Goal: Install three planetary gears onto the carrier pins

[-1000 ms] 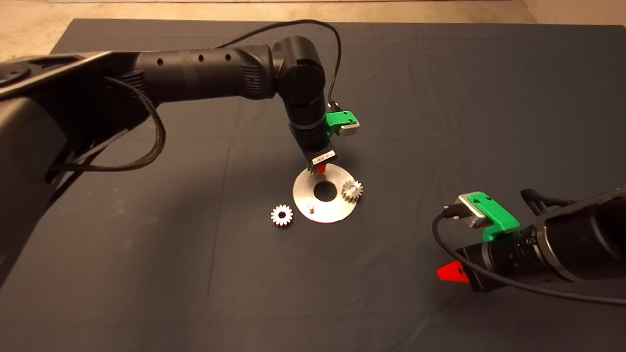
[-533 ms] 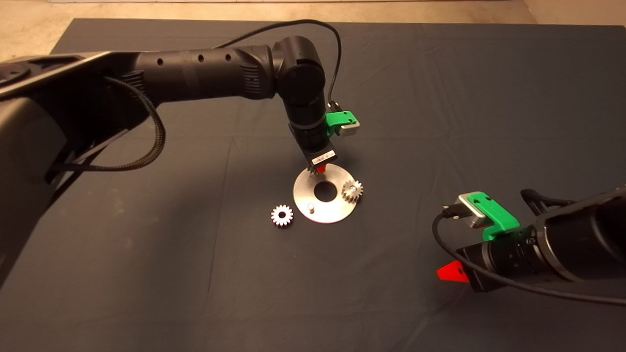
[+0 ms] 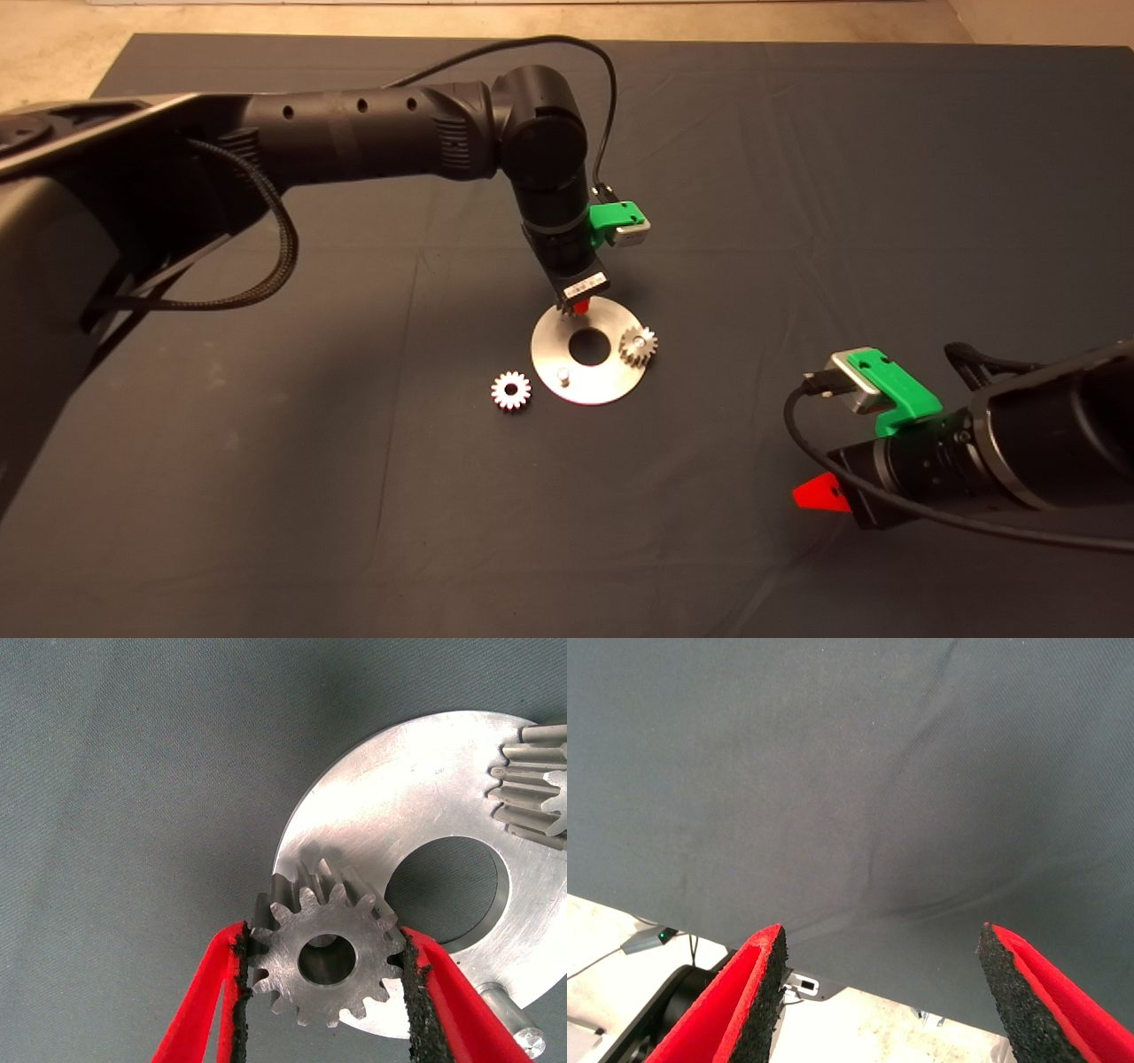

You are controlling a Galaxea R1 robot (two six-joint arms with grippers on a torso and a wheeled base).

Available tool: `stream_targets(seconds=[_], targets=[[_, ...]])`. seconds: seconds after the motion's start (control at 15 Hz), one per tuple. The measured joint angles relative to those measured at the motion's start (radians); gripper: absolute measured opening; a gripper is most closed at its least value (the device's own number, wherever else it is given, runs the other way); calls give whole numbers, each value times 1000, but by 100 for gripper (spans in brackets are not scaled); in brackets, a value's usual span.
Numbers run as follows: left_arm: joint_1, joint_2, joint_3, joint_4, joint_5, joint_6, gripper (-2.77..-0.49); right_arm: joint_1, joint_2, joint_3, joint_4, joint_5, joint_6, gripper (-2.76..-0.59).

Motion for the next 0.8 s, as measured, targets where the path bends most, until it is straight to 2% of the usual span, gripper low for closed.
stream_targets(seconds=[0.33,0.53,0.67,0.8], targets=[[-1,0,0,1,0,0,-199,0,0,0,0,-3,0,-175],[-4,0,0,1,3,0,-195,0,0,0,0,-4,0,-175],[-27,-4,0,-8,6,0,-179,0,0,0,0,-7,0,-175],[-70,-18,0,-56,18,0,-179,0,0,0,0,-9,0,-175]])
